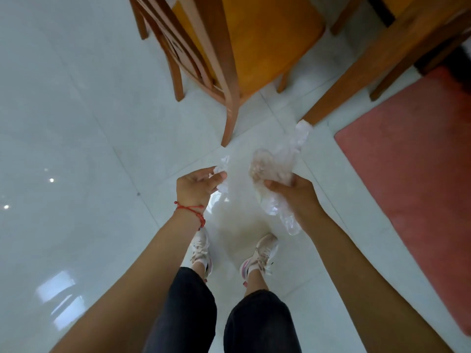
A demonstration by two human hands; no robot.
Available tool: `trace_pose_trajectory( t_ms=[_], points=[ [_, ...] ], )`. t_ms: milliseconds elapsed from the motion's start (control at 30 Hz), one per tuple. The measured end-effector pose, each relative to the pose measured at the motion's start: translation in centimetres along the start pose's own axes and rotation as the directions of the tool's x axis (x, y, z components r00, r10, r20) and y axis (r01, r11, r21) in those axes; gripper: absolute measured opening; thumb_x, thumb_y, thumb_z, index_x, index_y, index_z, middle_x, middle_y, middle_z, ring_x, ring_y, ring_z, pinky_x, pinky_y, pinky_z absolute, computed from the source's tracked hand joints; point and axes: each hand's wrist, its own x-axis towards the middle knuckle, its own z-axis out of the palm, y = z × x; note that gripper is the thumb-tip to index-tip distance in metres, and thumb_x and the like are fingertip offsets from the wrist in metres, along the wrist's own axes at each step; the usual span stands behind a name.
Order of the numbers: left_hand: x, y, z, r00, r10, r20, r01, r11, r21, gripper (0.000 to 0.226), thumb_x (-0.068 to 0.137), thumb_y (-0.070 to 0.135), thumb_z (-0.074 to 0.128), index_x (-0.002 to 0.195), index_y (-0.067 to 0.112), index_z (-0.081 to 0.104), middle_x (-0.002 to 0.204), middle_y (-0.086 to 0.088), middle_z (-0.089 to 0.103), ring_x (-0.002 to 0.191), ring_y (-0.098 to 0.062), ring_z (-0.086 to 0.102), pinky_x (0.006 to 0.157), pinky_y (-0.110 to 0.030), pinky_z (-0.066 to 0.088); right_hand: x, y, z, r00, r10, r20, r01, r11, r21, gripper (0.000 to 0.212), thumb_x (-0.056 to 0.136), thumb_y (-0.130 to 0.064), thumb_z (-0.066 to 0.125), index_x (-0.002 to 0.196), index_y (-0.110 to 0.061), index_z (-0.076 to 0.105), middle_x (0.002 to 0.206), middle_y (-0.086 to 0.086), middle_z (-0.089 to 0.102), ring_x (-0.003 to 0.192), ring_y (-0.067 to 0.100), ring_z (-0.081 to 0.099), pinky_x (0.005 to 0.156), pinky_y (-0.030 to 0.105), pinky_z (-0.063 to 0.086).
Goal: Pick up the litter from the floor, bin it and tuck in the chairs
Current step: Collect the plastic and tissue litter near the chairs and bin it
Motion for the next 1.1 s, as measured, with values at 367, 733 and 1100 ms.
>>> trace_pose_trajectory(
  t_ms=[367, 733, 1100],
  points=[
    [-10.7, 7.0, -5.7, 0.99, 0.096, -0.099, -0.106, 0.989, -0.105, 0.014, 0.073, 0.004, 0.071, 0.087, 0.004, 0.071, 0.075, -0.005, 0.065, 0.072, -0.018, 0.059, 0.066, -0.019, 0.055, -11.3, -7.0, 1.5, 0.997, -0.072, -0.001, 0.072, 0.997, 0.024, 0.026, 0.076, -0.022, 0.074, 0.093, -0.005, 0.063, 0.086, 0.008, 0.062, 0.082, 0.022, 0.06, 0.073, 0.027, 0.048],
    [-15.1, 9.8, -13.3, 0.913, 0.136, -0.386, -0.26, 0.921, -0.289, 0.018, 0.073, 0.003, 0.071, 0.09, -0.001, 0.069, 0.079, -0.009, 0.067, 0.071, -0.019, 0.062, 0.069, -0.019, 0.056, -16.2, -12.0, 7.5, 0.969, -0.09, 0.232, 0.102, 0.994, -0.038, 0.034, 0.078, -0.019, 0.072, 0.108, -0.006, 0.064, 0.103, 0.013, 0.067, 0.086, 0.024, 0.065, 0.049, 0.023, 0.051],
    [-15.5, 9.7, -26.5, 0.803, 0.031, -0.595, -0.357, 0.825, -0.439, 0.019, 0.073, 0.001, 0.07, 0.092, -0.001, 0.069, 0.076, -0.006, 0.067, 0.071, -0.02, 0.059, 0.068, -0.024, 0.057, -19.5, -15.1, 21.5, 0.876, -0.122, 0.467, 0.227, 0.958, -0.177, 0.027, 0.079, -0.014, 0.07, 0.103, -0.003, 0.065, 0.094, 0.014, 0.067, 0.079, 0.025, 0.064, 0.047, 0.021, 0.049]
  ],
)
